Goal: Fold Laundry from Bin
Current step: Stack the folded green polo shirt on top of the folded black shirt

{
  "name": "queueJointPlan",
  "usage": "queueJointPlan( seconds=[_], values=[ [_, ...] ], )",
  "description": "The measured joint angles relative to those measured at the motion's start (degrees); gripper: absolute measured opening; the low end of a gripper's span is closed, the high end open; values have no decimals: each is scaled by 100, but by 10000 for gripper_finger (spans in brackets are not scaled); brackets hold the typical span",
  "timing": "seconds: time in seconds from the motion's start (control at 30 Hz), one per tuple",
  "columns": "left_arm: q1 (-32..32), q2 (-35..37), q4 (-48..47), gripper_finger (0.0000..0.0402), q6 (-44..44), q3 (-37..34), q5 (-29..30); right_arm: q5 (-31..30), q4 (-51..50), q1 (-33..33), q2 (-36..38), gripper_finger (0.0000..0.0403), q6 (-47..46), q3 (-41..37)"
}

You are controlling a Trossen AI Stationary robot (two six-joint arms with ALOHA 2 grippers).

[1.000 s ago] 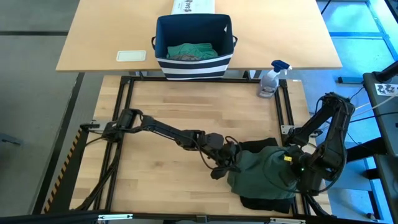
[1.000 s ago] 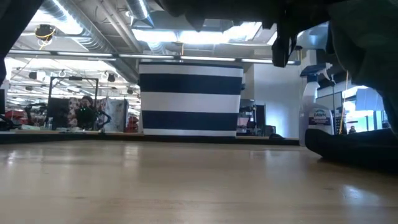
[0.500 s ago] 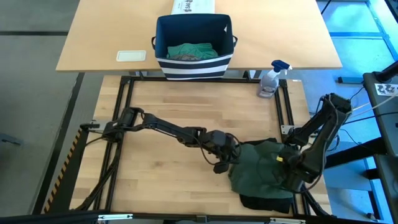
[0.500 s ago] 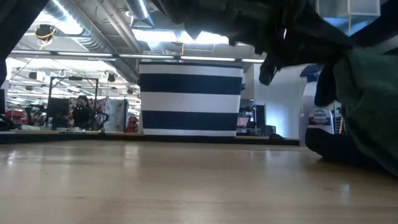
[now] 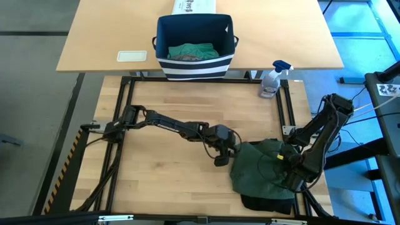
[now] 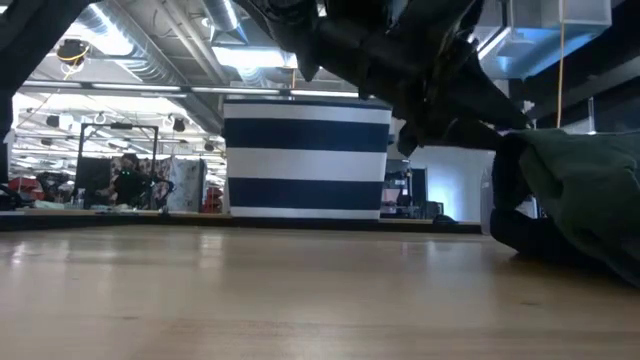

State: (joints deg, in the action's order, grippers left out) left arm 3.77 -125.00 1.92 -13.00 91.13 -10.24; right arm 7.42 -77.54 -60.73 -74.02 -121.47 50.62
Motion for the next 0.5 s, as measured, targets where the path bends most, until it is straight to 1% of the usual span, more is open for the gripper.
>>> queueJointPlan(
  seconds=[0.1, 0.17, 0.23, 0.3, 0.33, 0.43, 0.5],
  values=[
    [-86, 124, -71, 177, 85, 2, -91, 12, -406, 0, 0, 124, 176, 393],
    [-127, 262, -336, 182, 235, 2, -77, -24, -725, 0, 0, 149, 233, 693],
    [-163, 357, -455, 185, 444, 2, 75, -92, -1097, 0, 0, 176, 268, 1017],
    [-190, 507, -850, 187, 631, 2, 268, -251, -1277, -3, 3, 200, 276, 1302],
    [-204, 552, -903, 187, 716, 2, 359, -380, -1232, -4, 37, 212, 284, 1383],
    [-220, 747, -1284, 187, 889, 2, 413, -1125, -1263, -4, 79, 239, 190, 1505],
    [-183, 819, -1373, 187, 1018, 7, 235, -1503, -1252, 1, 84, 250, 180, 1510]
  ],
)
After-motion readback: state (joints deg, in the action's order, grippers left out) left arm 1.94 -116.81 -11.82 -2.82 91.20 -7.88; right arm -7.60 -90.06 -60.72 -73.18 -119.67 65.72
